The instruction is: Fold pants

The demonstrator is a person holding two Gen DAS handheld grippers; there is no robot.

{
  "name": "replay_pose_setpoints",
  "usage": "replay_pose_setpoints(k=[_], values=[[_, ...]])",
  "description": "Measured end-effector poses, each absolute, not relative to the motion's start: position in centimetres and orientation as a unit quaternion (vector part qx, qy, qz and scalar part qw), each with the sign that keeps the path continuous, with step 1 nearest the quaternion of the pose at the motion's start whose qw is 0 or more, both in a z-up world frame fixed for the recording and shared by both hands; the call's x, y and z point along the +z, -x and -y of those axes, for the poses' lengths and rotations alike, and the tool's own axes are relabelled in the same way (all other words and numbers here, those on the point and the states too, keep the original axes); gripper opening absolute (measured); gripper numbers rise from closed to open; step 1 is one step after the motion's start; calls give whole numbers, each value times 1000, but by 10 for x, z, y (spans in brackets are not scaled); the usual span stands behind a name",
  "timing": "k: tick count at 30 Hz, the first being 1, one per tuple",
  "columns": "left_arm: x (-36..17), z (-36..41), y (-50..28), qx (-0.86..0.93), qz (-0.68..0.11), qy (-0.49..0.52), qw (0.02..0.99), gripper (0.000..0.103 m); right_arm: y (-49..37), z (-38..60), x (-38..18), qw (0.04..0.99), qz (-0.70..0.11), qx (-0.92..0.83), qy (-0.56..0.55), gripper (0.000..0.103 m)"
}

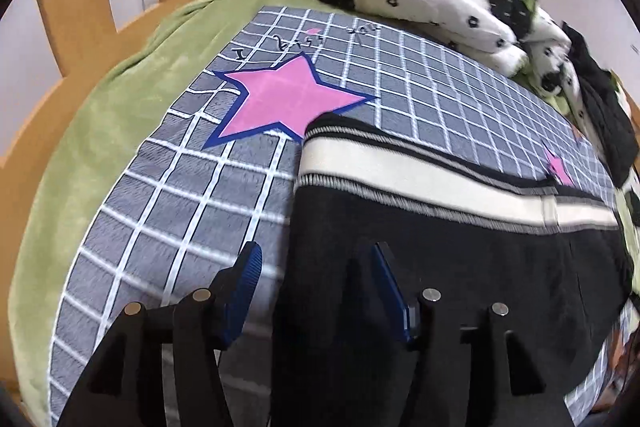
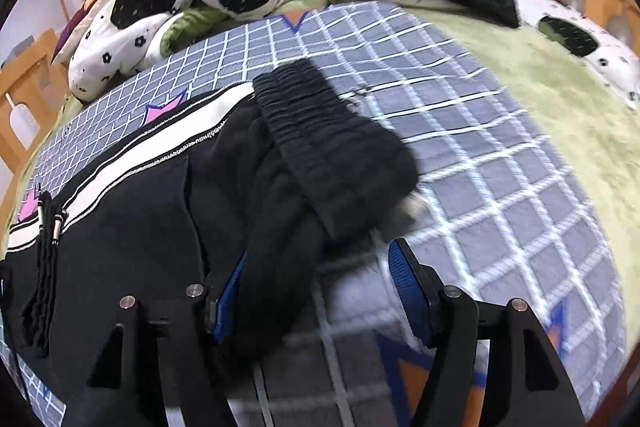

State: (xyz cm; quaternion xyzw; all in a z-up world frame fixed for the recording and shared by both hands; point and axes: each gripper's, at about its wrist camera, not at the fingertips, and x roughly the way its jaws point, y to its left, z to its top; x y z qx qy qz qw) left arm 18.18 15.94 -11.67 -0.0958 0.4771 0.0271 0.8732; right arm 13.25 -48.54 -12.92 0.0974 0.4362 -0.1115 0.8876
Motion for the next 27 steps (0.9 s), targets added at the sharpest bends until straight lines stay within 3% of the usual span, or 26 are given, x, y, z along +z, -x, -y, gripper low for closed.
replay_pose_setpoints(k=[12,15,16,27], values=[[-138,-177,-81,11,-476,176,861,57,-104,424,-70,926,-368,-65,-46,65],[-144,-176,-73,1,-483,178,857,55,-105,392,-69,932,-358,-40,-34,61],[-144,-177,-71,-1,-483,177,858,55,-104,378,-69,935,-353,-30,-32,55],[-136,-196,-65,20,-455,180,872,55,-117,219,-104,883,-435,167,-58,54]])
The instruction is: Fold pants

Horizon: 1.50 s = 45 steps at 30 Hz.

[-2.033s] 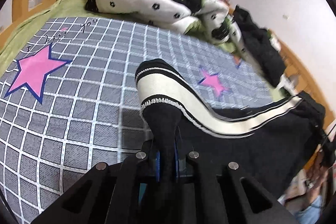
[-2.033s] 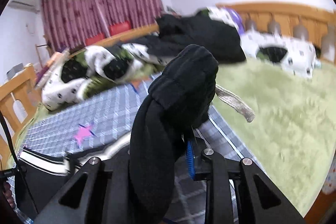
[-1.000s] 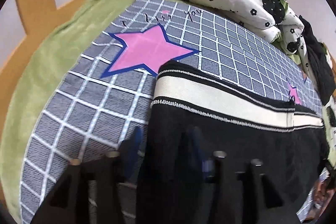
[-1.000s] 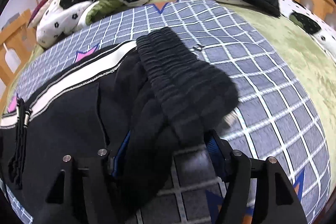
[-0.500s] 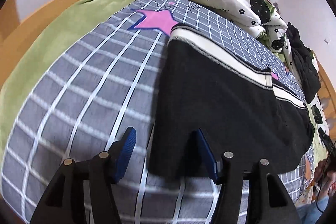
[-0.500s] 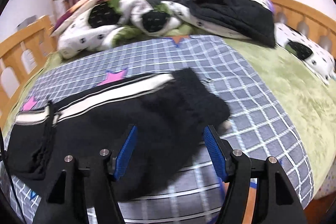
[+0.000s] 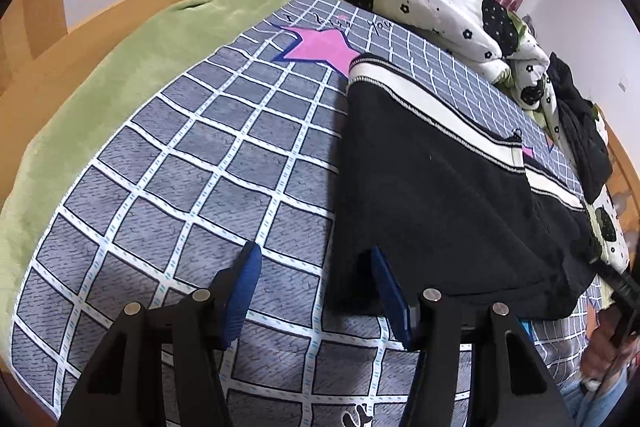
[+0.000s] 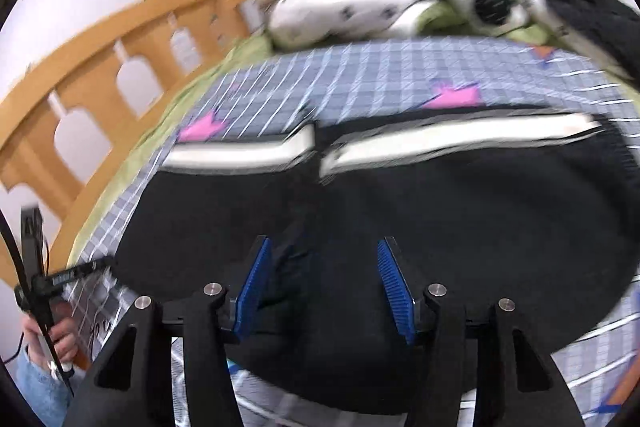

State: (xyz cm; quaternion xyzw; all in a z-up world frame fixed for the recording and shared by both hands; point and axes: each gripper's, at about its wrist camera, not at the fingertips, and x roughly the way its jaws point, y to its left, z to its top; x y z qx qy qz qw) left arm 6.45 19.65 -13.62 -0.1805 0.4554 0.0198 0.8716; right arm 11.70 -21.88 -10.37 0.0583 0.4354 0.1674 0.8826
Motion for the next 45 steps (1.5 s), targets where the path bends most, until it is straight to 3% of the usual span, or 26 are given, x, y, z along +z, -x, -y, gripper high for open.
replay_pose_setpoints(k=[5,6,7,8,11,14,18,24,26,30,38,41,45], values=[[-134,-196,-63,17,-449,171,877,55,-127,188,-141,872,-469,137,-23,54],[-133,-196,-62,16,-447,168,879,55,-129,187,-148,867,-478,134,-30,50],[-131,-196,-61,16,-444,165,880,55,-132,185,-157,857,-495,137,-35,37],[-129,-197,-60,16,-442,164,882,55,-131,183,-156,854,-496,153,-35,31],[-125,-204,-56,14,-433,177,884,55,-121,190,-131,865,-467,180,-47,21],[-122,-212,-53,11,-424,198,884,55,-112,210,-118,857,-461,198,-115,20],[-123,-215,-56,7,-427,206,880,55,-106,193,-155,846,-502,173,-62,24],[-124,-210,-66,10,-428,211,879,55,-107,187,-132,862,-474,175,-21,38],[-124,-207,-72,17,-428,204,880,55,-115,191,-123,870,-459,178,-17,48],[-118,-203,-91,39,-421,185,887,55,-157,178,-110,883,-440,161,22,50],[-106,-196,-117,49,-415,185,890,55,-201,148,-128,874,-445,172,87,34],[-106,-189,-122,46,-417,180,890,55,-202,143,-140,869,-452,160,120,22],[-109,-182,-125,49,-422,164,890,55,-200,159,-121,888,-418,177,74,14]])
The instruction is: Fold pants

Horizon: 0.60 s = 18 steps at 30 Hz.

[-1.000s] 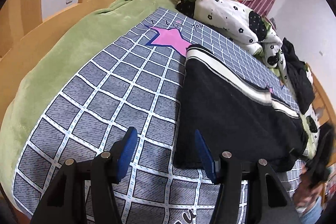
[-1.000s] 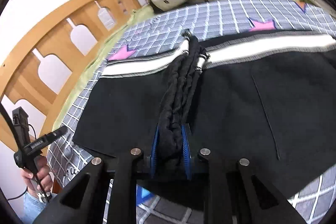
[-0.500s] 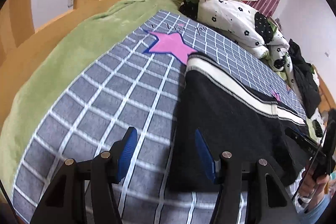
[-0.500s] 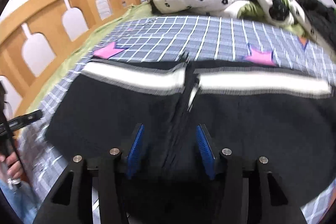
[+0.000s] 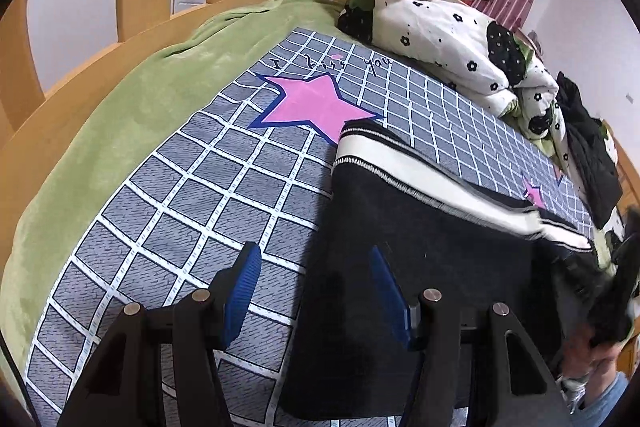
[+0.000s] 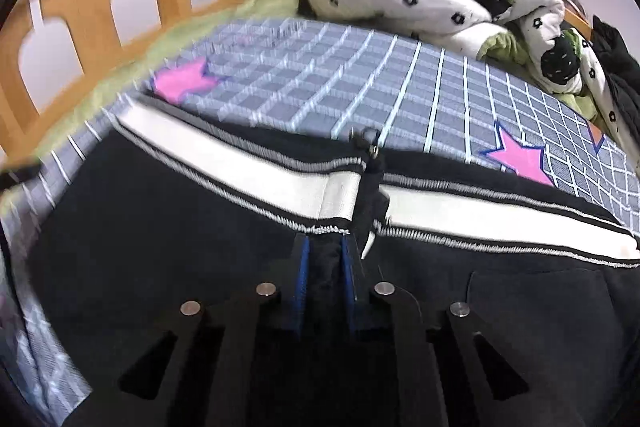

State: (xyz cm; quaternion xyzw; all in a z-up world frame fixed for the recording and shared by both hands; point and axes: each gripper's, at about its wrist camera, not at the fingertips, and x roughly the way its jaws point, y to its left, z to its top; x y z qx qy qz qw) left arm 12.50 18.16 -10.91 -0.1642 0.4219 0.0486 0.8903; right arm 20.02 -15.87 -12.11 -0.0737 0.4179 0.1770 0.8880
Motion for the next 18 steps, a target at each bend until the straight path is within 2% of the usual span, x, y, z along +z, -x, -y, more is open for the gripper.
replay_pose_setpoints(k=[3,7,11,14,16,18], values=[[-115,-179,-126,43,-433,163,886,55,-207,168,-112,888,-419,184,41,14],[-125,-176,-131,33,-462,157,872,55,-215,158,-145,877,-447,158,78,19],[-128,-173,-126,19,-469,161,868,55,-210,156,-137,879,-444,153,89,20],[-133,-172,-120,12,-476,160,865,55,-199,168,-120,882,-440,158,58,31],[-142,-176,-114,2,-487,178,855,55,-186,177,-112,889,-426,163,50,43],[-154,-182,-104,-18,-491,224,842,55,-170,190,-106,897,-413,148,53,43]])
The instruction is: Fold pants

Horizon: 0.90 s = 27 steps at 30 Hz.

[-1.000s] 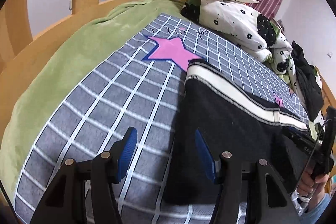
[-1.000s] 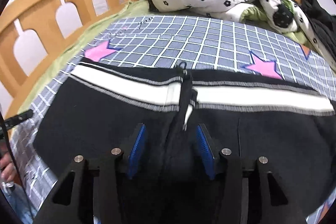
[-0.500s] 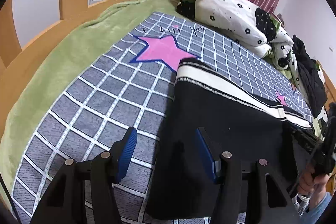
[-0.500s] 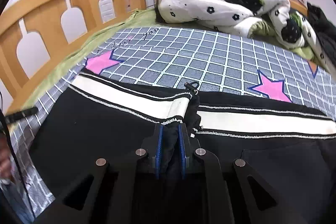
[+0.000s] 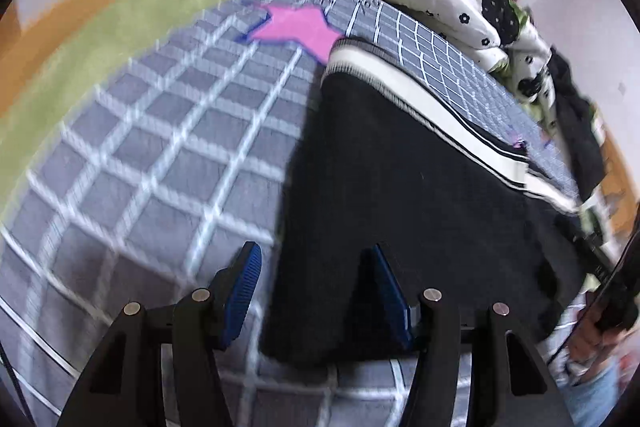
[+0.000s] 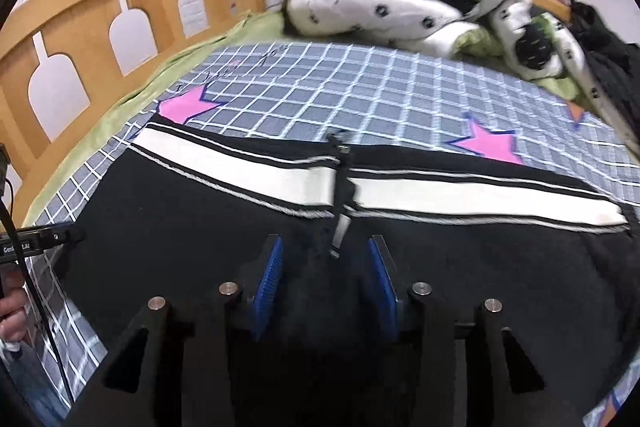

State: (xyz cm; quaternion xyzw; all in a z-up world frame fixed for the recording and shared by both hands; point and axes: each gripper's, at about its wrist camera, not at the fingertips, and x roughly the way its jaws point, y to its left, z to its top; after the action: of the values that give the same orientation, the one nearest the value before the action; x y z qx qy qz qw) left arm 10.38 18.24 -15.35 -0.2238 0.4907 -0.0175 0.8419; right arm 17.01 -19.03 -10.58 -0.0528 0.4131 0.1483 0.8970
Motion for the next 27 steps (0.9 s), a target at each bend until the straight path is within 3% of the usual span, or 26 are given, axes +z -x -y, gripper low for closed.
replay_pose_setpoints(k=[6,11,13,21,27], values=[[-162,-181,-94,-40,-473,242,847,55,-147,231,-93,907,-401,125,21,43],[-152,-173,-103,-2,-467,241,851,26,-132,270,-86,920,-382,86,-14,43],[-136,-163,-106,5,-469,213,857,20,-127,283,-82,925,-373,72,-16,43],[-44,-45,-107,-33,-381,59,922,19,-106,345,-84,926,-374,48,12,39],[-36,57,-119,-126,-374,50,917,18,-92,411,-90,928,-371,-1,-15,40]])
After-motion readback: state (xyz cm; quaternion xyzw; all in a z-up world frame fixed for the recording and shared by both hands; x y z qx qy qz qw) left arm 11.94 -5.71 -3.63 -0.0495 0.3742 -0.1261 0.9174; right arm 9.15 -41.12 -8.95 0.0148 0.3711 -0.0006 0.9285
